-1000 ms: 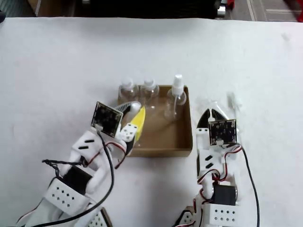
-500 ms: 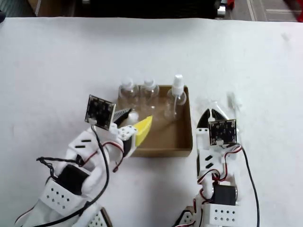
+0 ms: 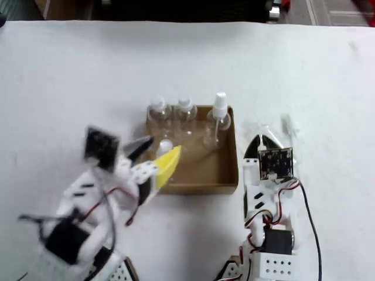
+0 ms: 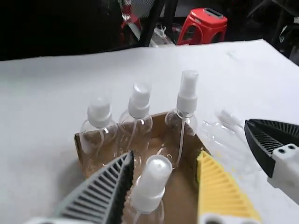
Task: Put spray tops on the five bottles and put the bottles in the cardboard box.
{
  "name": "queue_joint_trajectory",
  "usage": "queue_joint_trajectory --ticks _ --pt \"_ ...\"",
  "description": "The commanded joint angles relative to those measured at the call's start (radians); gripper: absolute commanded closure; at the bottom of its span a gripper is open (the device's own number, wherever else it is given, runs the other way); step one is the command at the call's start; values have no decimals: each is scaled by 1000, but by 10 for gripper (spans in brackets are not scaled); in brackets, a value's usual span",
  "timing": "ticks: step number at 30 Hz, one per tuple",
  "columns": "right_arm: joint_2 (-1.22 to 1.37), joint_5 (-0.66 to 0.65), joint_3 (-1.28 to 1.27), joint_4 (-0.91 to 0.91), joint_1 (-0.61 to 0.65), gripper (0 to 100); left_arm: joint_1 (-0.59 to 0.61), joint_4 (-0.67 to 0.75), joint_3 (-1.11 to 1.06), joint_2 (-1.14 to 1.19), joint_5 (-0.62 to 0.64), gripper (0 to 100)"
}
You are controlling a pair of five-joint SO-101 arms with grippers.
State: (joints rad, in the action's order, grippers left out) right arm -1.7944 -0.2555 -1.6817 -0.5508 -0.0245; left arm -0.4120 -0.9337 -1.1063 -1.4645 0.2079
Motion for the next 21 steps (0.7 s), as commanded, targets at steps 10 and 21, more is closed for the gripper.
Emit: queue_joint_trajectory --ticks 10,21 --pt "-7 183 -9 73 -122 941 441 141 -23 -243 -74 798" --pt "-7 199 -9 82 -171 829 567 674 -313 -114 -74 952"
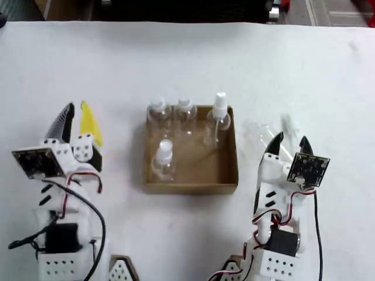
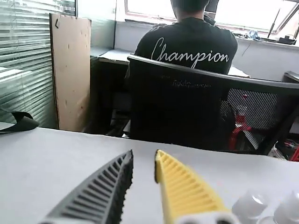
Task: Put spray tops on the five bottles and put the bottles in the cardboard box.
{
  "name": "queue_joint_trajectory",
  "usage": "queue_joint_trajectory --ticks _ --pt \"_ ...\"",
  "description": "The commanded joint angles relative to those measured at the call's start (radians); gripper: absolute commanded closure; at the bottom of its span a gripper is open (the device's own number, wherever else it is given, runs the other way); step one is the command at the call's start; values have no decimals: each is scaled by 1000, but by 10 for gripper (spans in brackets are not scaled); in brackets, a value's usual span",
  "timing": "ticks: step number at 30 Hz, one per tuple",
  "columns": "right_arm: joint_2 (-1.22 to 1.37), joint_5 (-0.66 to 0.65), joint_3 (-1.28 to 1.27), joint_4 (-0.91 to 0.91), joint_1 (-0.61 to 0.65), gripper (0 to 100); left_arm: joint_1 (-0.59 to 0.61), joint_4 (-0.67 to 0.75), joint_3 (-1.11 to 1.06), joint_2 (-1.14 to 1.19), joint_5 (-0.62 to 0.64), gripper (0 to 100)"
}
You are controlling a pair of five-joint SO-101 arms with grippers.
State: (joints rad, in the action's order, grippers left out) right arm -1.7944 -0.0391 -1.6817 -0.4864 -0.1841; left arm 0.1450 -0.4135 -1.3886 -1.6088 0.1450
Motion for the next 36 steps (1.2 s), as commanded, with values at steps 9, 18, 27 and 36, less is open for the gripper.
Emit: queue_joint_trajectory --ticks 9,18,27,36 --pt "-7 -9 -9 -1 -12 834 13 106 41 97 -18 979" --pt "-7 -9 -9 5 -12 902 10 -51 272 297 -385 980" --pt "-7 -18 -9 4 -13 904 76 -91 382 776 -408 977" --pt "-8 -18 -2 -2 -12 851 107 -43 316 839 -244 976"
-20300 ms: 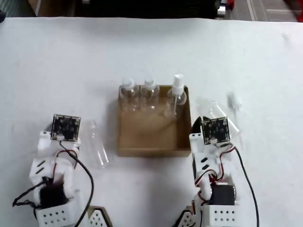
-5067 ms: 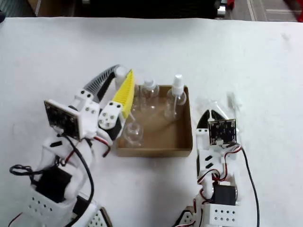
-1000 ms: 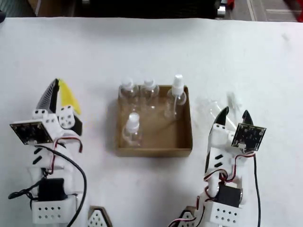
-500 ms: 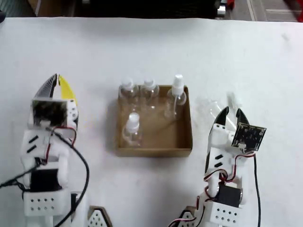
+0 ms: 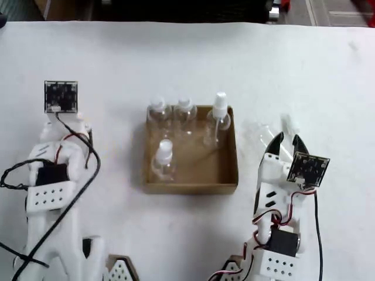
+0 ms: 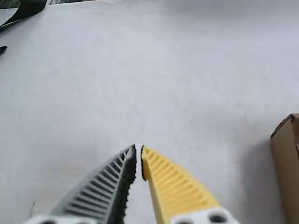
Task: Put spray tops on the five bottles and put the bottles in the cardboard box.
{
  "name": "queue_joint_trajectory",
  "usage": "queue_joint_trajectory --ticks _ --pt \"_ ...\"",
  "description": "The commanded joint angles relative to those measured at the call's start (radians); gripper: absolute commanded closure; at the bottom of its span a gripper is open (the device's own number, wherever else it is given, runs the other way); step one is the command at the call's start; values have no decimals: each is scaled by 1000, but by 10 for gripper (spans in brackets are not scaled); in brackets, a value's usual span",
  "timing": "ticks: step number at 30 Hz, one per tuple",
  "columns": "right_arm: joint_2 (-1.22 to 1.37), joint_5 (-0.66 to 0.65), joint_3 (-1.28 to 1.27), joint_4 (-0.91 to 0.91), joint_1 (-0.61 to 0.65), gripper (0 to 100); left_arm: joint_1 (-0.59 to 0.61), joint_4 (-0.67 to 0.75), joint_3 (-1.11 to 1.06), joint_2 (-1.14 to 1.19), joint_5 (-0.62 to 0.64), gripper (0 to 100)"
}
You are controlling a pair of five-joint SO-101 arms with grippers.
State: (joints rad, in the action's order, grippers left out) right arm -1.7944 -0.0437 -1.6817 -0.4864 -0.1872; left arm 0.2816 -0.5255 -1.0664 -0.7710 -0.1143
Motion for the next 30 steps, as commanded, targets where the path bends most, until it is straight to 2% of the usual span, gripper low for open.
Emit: queue_joint_trajectory --ticks 1,7,17,19,23,26,30 --pt "-8 -14 -2 -4 -8 828 -50 89 -25 1 12 976" --pt "-8 -5 -2 -2 -13 779 -108 226 -118 4 11 979" --pt "-8 -14 -2 2 -8 784 -226 238 -160 7 14 980" --pt "-8 -14 -3 -2 -8 814 -237 238 -161 7 12 980" --pt "-8 -17 -3 1 -8 991 -254 238 -166 7 12 978" --pt "-7 -95 -2 -2 -5 939 -274 238 -167 7 12 978" --pt "-5 -110 21 -4 24 933 -280 238 -169 8 12 977"
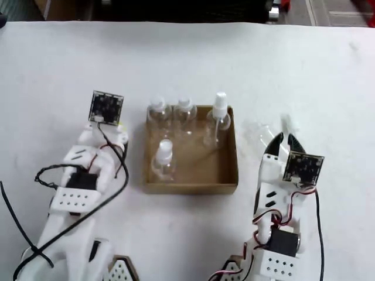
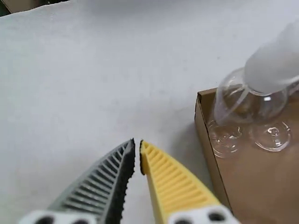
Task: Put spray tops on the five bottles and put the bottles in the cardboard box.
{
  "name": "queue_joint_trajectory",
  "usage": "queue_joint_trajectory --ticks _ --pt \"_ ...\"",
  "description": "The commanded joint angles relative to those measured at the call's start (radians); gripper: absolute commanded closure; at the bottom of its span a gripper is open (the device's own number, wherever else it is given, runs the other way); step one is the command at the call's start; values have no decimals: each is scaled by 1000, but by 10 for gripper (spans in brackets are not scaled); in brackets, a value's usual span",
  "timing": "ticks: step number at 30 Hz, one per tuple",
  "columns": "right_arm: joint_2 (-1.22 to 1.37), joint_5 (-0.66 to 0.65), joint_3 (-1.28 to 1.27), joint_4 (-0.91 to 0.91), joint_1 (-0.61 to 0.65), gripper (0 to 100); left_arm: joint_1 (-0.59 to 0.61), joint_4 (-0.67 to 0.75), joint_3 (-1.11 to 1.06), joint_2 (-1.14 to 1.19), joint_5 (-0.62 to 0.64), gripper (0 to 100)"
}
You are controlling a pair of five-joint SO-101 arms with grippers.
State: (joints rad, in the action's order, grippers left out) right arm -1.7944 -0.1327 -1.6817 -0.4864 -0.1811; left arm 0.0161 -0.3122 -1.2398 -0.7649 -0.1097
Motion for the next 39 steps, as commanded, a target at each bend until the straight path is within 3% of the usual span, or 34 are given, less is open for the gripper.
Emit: queue_joint_trajectory --ticks 1,5,10,16,24,28,34,39 --pt "-5 -21 38 -5 10 933 -10 25 5 2 8 977" --pt "-4 -21 146 -93 -18 933 15 25 6 1 8 979" --pt "142 -66 311 -179 101 933 41 25 12 1 8 980" --pt "573 -123 717 -371 176 931 41 25 9 1 8 979" --pt "1207 -275 1389 -759 36 928 18 25 5 2 6 979" --pt "1486 -385 1616 -938 27 928 18 25 5 2 6 979" --pt "1810 -402 1763 -974 30 916 18 25 5 2 6 978" --pt "2011 -407 1923 -972 76 781 18 25 5 2 6 978"
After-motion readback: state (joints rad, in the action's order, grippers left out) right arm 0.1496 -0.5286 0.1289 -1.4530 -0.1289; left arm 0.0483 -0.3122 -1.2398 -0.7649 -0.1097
